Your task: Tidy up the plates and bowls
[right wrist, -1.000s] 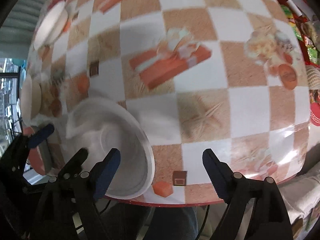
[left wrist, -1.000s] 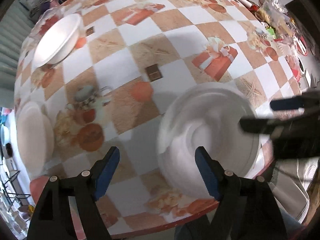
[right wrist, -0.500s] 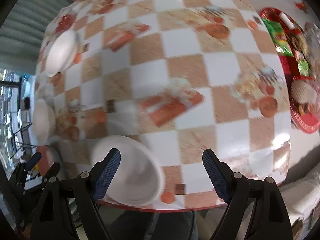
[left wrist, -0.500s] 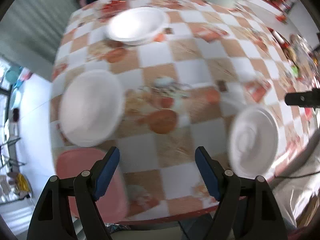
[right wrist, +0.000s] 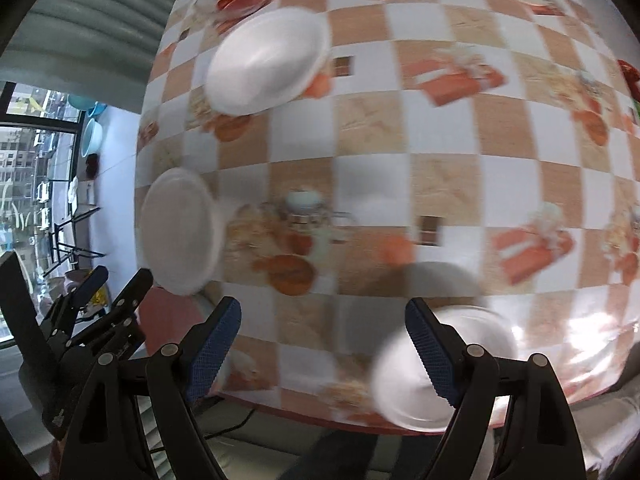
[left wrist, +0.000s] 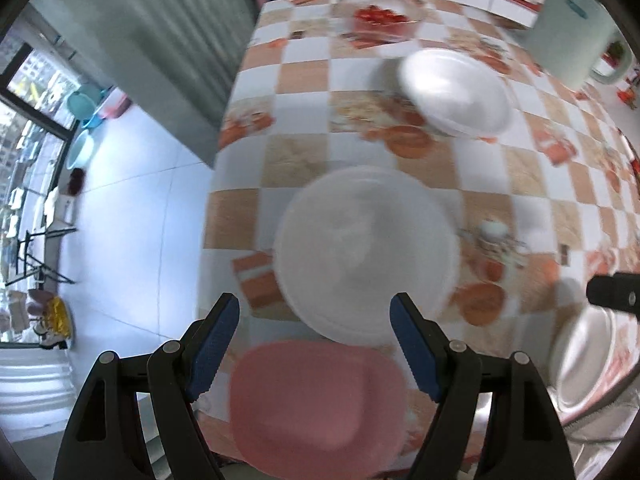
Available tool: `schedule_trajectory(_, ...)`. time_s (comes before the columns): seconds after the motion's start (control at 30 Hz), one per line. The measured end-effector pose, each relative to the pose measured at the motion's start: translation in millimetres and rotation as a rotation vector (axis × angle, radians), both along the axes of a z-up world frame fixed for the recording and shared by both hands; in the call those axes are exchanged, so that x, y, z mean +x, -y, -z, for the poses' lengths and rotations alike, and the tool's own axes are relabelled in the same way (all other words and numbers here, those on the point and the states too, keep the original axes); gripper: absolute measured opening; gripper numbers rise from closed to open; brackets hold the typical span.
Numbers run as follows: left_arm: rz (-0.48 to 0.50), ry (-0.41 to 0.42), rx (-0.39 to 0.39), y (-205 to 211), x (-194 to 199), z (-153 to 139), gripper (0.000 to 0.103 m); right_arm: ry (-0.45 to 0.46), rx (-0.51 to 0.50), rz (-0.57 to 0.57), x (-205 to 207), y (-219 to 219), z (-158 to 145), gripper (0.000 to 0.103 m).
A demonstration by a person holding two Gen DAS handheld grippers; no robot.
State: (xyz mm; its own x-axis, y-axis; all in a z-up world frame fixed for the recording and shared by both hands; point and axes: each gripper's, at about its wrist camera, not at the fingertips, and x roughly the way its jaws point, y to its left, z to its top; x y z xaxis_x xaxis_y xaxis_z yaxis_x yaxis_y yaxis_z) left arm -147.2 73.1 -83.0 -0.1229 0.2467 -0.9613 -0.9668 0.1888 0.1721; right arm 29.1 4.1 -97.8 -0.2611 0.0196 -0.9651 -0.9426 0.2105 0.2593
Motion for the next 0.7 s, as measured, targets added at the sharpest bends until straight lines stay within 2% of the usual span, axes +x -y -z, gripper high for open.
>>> schedule_trajectory(0.23,-0.006,-0.022,-0.036,-30.6,-22.2,23.0,0.081,0.015,-0.025,-0.023,-44.7,-23.8,29.1,0.085)
schedule_trajectory(0.7,-0.012,-0.031,-0.101,-53.7,-30.0,61.4,0.081,0.034,-0.056,-0.066,-78.0,-48.0,72.6,0.085)
